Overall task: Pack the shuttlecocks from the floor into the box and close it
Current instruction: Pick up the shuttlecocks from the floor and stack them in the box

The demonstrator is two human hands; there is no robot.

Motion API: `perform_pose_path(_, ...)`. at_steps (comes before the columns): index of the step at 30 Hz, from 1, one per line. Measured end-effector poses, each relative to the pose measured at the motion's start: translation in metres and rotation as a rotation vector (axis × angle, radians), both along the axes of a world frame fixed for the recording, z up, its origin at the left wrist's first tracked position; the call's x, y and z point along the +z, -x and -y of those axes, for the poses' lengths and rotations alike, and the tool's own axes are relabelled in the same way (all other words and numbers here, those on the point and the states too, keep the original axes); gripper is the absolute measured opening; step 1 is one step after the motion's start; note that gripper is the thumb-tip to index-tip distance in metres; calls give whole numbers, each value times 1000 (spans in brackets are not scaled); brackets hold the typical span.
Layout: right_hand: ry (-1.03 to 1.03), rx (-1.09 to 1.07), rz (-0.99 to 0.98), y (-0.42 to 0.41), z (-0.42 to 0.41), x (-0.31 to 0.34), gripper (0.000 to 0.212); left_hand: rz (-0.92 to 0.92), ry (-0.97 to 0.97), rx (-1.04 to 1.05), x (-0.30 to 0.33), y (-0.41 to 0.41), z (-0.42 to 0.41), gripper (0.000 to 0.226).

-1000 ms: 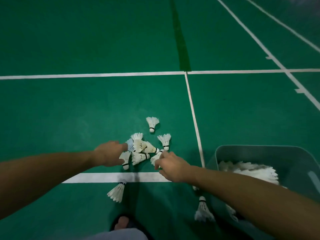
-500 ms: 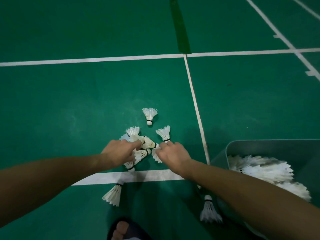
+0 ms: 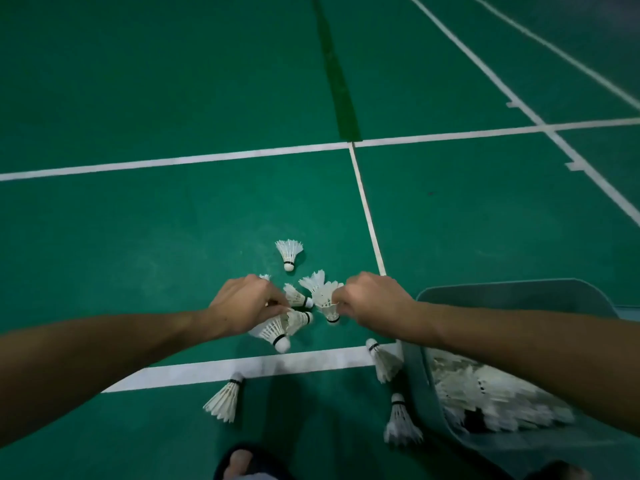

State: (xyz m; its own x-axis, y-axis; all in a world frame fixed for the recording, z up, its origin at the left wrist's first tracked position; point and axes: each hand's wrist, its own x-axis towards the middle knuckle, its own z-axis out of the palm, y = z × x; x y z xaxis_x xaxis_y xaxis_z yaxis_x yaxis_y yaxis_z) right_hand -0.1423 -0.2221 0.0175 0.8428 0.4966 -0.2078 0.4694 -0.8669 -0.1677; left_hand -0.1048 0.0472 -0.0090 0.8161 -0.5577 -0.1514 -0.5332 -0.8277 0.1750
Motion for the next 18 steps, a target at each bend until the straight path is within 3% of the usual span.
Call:
perform_pose_path(10,25,-103,70,55,120,123,28,-11,184,-136,119,28,113,20)
perform_pose_path(14,27,-189,32,75,176,144,21,-5,174,-251,147,45,181,19)
perform_pose_path(18,163,-370,13,93,224,143,27,9,129,-347,153,61,238,18)
